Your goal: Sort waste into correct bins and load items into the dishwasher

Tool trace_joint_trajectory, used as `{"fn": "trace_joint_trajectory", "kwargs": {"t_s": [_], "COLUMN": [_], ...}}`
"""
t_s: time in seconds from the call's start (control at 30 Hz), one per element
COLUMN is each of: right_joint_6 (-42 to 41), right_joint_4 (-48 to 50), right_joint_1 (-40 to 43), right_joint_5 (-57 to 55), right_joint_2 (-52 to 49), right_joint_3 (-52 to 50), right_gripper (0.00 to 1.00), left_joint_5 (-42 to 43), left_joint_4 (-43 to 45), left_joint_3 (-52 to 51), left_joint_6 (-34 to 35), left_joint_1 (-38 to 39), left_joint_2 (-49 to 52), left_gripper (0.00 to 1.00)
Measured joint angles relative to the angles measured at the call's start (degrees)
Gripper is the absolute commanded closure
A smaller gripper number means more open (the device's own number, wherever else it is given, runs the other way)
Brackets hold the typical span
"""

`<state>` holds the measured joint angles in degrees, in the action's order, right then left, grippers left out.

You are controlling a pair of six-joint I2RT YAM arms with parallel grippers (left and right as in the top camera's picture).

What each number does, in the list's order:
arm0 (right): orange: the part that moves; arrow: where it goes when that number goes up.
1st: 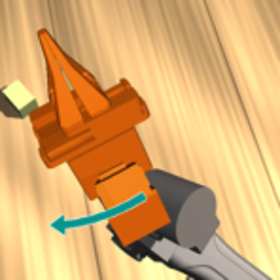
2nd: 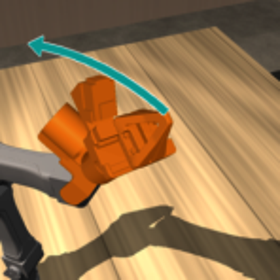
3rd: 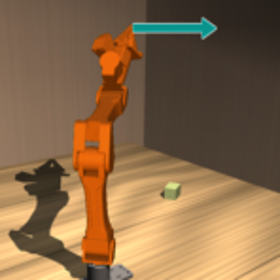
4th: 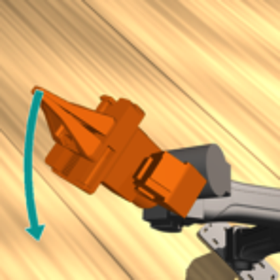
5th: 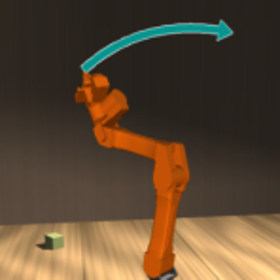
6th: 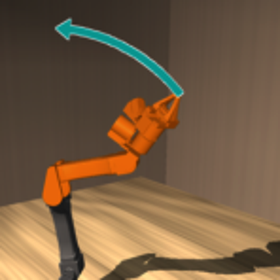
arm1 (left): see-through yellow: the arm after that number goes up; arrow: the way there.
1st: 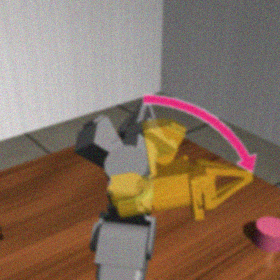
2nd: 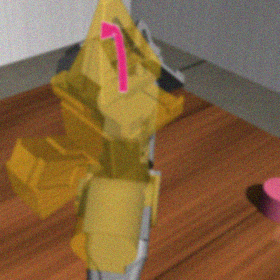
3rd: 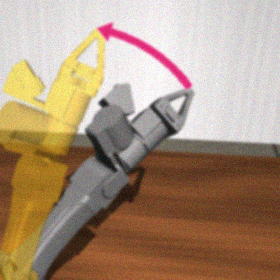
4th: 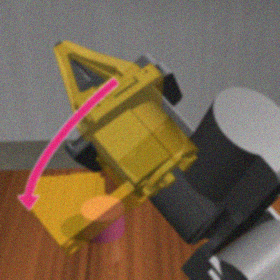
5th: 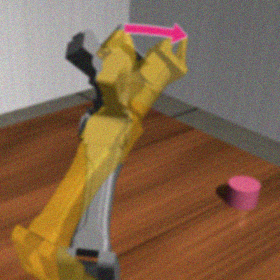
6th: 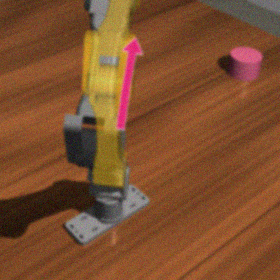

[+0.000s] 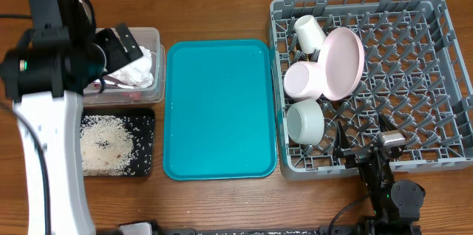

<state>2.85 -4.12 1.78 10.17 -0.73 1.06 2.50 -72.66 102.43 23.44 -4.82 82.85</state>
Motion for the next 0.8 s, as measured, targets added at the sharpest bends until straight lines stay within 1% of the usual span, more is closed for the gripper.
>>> {"fn": "trace_joint_trajectory", "kwargs": {"t_s": [0.23, 0.33, 0.4, 0.47, 0.57, 0.8], "right_joint_6": [0.0, 0.0, 0.0, 0.0, 0.0, 0.2], "right_joint_4": [0.0, 0.0, 0.0, 0.0, 0.0, 0.0], "right_joint_1": [0.0, 0.0, 0.0, 0.0, 0.0, 0.0], "right_joint_5": [0.1, 0.1, 0.1, 0.1, 0.1, 0.1], "right_joint_2": [0.0, 0.0, 0.0, 0.0, 0.0, 0.1], "right_joint_3": [0.0, 0.0, 0.0, 0.0, 0.0, 0.0], "right_gripper": [0.0, 0.0, 0.0, 0.0, 0.0, 0.0], "left_joint_5": [-0.5, -1.4, -1.8, -1.9, -2.5, -4.1], "left_joint_4": [-0.3, -0.2, -0.2, 0.0, 1.0, 9.6], "left_joint_3": [0.0, -0.6, -3.1, -7.3, -16.2, -41.7], "left_joint_6": [0.0, 0.0, 0.0, 0.0, 0.0, 0.0], "left_joint_1": [5.8, 6.3, 6.3, 6.3, 6.3, 6.3], "left_joint_2": [-13.5, -18.4, -22.1, -26.2, -32.8, -48.9], "left_gripper": [0.0, 0.0, 0.0, 0.0, 0.0, 0.0]}}
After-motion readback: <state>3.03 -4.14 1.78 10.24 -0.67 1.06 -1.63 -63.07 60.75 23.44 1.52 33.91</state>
